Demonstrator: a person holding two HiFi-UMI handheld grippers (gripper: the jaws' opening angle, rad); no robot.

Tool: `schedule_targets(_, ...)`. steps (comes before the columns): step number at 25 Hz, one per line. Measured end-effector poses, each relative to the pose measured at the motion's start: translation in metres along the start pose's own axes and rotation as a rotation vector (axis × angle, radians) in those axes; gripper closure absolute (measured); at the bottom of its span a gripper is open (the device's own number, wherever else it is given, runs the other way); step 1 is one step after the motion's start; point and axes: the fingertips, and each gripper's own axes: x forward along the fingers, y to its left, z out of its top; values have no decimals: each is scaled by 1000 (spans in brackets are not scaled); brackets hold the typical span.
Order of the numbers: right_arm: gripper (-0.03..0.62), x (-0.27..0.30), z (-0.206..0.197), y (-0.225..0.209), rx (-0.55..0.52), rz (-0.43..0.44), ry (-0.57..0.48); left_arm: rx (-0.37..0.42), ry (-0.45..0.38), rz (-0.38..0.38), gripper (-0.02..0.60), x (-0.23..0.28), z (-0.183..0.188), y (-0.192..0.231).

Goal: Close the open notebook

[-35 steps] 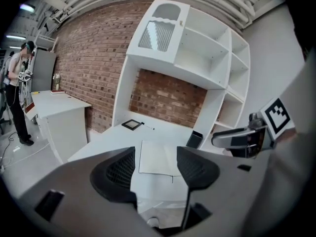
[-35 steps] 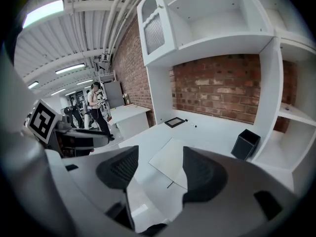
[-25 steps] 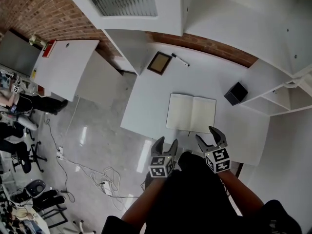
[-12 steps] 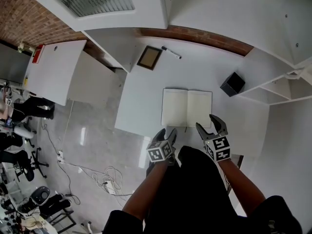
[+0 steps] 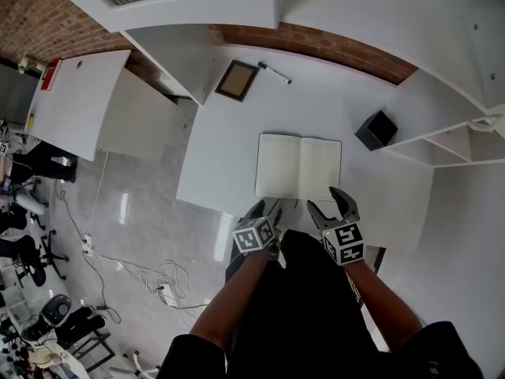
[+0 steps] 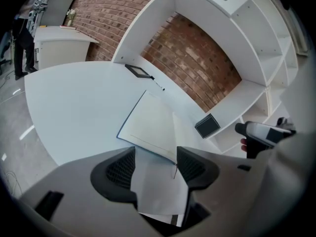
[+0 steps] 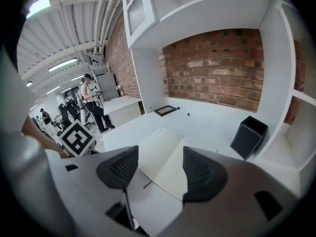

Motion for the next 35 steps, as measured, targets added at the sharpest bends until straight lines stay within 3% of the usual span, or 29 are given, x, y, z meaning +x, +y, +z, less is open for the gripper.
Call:
schedule_targets(3,329,3,-5,0,2,16,3,-49,-15,16,339,8,-3,4)
schedule_targets(8,329,8,-8,2,-6,37,26,-213,-40,2,339,10,0,5)
schedule_targets(13,329,10,-15,-1,-20,50,49,-260,-76,27,339,14,8,12)
schedule_targets(18,329,10,-16,-6,-6,46,49,-384,-119,49,339,15,8,17)
schedule_targets(35,330,7,-32,-14,20,55,74,-459,-162,105,341,20,14,22)
